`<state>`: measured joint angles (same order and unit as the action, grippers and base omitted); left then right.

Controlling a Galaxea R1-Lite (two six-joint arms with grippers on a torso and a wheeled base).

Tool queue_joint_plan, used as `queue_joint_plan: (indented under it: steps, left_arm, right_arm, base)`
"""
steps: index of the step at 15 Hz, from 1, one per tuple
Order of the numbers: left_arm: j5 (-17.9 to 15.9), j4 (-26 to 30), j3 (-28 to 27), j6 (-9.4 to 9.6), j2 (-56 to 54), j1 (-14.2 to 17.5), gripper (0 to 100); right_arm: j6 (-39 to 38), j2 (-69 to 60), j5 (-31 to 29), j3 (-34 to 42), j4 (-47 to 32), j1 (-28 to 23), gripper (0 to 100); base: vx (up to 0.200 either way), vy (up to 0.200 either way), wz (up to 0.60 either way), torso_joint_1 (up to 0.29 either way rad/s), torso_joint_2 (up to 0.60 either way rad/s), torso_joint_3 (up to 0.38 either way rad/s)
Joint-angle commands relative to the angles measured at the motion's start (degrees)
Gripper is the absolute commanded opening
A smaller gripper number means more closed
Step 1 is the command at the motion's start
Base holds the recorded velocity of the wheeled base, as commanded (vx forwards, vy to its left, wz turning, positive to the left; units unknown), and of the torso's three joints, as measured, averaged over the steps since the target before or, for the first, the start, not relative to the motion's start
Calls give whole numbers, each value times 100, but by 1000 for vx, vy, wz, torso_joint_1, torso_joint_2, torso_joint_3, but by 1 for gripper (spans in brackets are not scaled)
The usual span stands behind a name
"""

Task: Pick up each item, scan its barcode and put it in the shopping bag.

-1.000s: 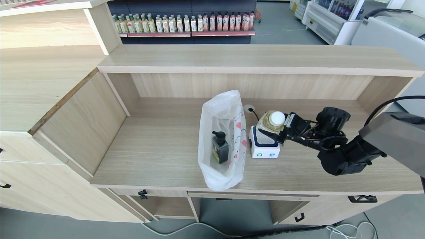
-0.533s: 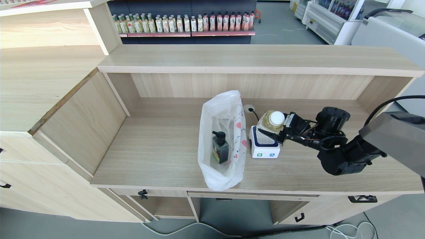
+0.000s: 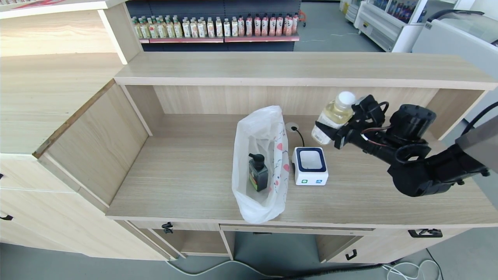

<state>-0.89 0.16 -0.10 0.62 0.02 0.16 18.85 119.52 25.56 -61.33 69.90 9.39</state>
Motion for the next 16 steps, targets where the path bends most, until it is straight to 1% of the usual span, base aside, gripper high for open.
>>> queue_joint_plan:
  steps: [1, 2, 3, 4, 7, 11, 16]
  left_arm:
    - [1, 2, 1, -1, -2, 2, 100]
    - [1, 2, 1, -1, -2, 2, 100]
    - [1, 2, 1, -1, -2, 2, 100]
    - [1, 2, 1, -9, -2, 2, 100]
    - [1, 2, 1, -9, -2, 2, 100]
    - [1, 2, 1, -9, -2, 2, 100]
    - [1, -7, 1, -1, -2, 2, 100]
  right_arm:
    - [-1190, -1475, -1317, 473, -952, 169, 0]
    - [-1700, -1800, -1660, 666, -1295, 178, 0]
    - [-2122, -2029, -1880, 842, -1497, 195, 0]
    - [-2342, -2187, -1976, 965, -1638, 195, 0]
    - [-2579, -2398, -1985, 1141, -1875, 178, 0]
    - [-2799, -2503, -1976, 1176, -2059, 204, 0]
    - [-2816, -2442, -1932, 1123, -2191, 353, 0]
  base:
    - [0, 0, 0, 0, 0, 0]
    - [0, 0, 0, 0, 0, 0]
    - [0, 0, 0, 0, 0, 0]
    - [0, 0, 0, 0, 0, 0]
    - [0, 0, 0, 0, 0, 0]
    - [0, 200, 0, -1, 2, 4]
    - [0, 200, 0, 4, 2, 0]
